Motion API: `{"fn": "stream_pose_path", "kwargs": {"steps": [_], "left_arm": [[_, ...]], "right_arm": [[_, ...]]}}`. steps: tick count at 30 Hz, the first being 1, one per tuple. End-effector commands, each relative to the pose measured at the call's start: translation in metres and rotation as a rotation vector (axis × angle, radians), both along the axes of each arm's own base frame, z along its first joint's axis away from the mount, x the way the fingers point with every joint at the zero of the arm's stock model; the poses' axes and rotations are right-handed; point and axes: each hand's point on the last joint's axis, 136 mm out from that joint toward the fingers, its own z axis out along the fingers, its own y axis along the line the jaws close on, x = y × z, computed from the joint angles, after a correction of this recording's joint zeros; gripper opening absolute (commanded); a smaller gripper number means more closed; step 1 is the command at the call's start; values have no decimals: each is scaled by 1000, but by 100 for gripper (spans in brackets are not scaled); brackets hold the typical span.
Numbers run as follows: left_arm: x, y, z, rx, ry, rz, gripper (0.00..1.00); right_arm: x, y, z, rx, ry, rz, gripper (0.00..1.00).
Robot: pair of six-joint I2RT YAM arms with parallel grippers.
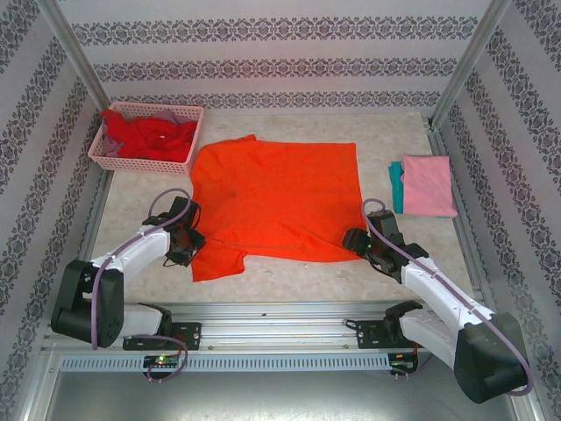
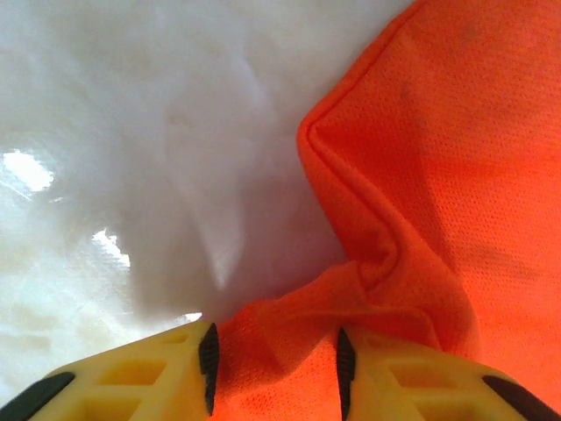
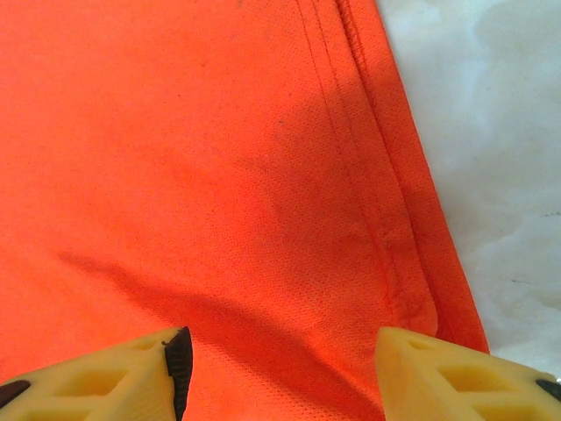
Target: Fold and stack the t-shirts
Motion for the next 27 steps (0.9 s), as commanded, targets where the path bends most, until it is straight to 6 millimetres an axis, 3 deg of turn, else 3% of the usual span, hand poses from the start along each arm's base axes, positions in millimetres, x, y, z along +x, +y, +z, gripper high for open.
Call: {"fn": "stream_pose_path", "kwargs": {"steps": [1,5,11,20,27], "left_arm": [[0,-2,-8,-5,8,14,34],[-5,-4,-16,-15,37,11,22],[-12,-1,-9,-3,38,7,0],[-23,3,-2,2,29,-2,0],[-24,3,-4,4,29,-1,0]], "right_arm": [[5,1,8,2,-27,-12,58],[4,0,9,-2,-26,-16,57],[0,-6,8,-12,-9,-54,57],[-18,-19,-10,18,94,-220,50],[-28,-33,-23,-2,167,-306,51]]}}
